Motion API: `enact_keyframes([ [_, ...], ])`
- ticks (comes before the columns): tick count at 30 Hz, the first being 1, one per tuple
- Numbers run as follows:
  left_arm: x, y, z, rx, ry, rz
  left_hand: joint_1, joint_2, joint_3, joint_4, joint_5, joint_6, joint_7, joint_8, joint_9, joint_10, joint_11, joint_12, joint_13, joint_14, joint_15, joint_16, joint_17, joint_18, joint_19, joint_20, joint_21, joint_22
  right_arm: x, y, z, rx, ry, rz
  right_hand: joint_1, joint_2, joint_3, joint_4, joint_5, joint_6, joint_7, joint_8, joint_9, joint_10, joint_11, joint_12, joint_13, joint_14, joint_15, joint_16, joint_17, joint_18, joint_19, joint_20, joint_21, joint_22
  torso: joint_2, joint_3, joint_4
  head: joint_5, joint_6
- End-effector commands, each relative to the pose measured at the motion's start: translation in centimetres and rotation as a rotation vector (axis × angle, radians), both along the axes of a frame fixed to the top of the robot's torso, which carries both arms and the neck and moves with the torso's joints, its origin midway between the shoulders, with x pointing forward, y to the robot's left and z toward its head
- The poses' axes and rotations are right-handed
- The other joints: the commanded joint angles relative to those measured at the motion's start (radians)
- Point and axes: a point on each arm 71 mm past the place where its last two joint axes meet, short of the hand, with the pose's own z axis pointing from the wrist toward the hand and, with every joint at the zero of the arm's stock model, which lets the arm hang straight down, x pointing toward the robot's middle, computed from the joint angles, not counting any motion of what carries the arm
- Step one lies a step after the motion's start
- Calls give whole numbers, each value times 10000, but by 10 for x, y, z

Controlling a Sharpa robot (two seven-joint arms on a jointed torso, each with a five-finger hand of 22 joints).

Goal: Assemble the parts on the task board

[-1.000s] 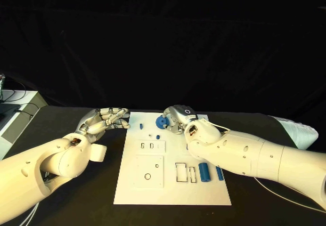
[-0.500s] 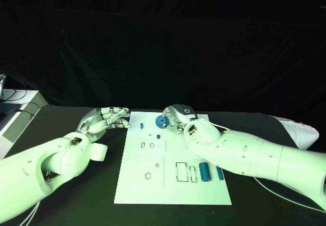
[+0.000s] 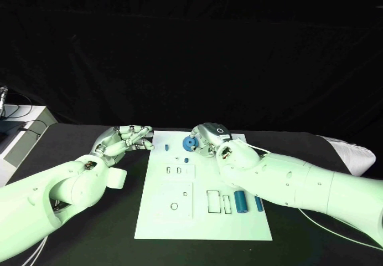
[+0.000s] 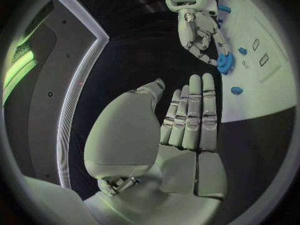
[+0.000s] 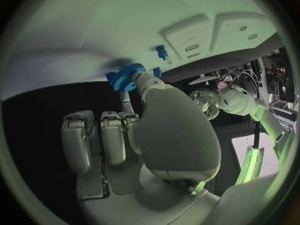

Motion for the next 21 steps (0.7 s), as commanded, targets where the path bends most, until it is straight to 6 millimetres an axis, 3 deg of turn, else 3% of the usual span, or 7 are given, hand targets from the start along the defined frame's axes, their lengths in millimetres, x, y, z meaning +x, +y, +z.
enact_keyframes([
  [1,0,-2,1,-43,-63,-203,-30,-33,-6,-78,12,17,66,-14,11,-15,12,4,15,-82,-5,66,10,24,-44,-6,68,12,-5,6,-9,-54,276,244,23,-77,62,-8,-35,69,20,59,9,1029,-78,22,2631,987,-46,32,2399,-67,1047,-19,54,2633,5,-3,7,4,-12],
  [8,0,-2,1,-41,-55,-205,-30,-33,-6,-78,12,17,66,-14,11,-15,12,4,15,-82,-5,66,10,24,-44,-6,68,12,-5,6,-9,-58,280,238,4,-98,82,-14,-51,77,22,48,9,1029,-75,22,2631,991,-45,36,2417,-67,1047,-19,54,2633,3,-3,-8,12,-9],
  [15,0,-3,1,-37,-45,-217,-33,-36,-6,-84,12,10,73,-21,13,-22,17,-2,14,-89,-2,68,26,24,-51,-4,77,16,-3,8,-11,-102,458,198,-14,-115,90,-15,-66,78,25,39,8,1029,-72,22,2631,991,-45,35,2415,-67,1047,-19,54,2633,18,-7,22,8,0],
  [21,0,-3,1,-29,-38,-216,-33,-36,-6,-84,12,10,73,-21,13,-22,17,-2,14,-89,-2,68,26,24,-51,-4,77,16,-2,8,-14,-117,588,156,-26,-123,94,-14,-74,77,27,33,7,1029,-70,22,2631,987,-45,32,2398,-67,1047,-19,54,2633,6,-5,12,26,-64],
])
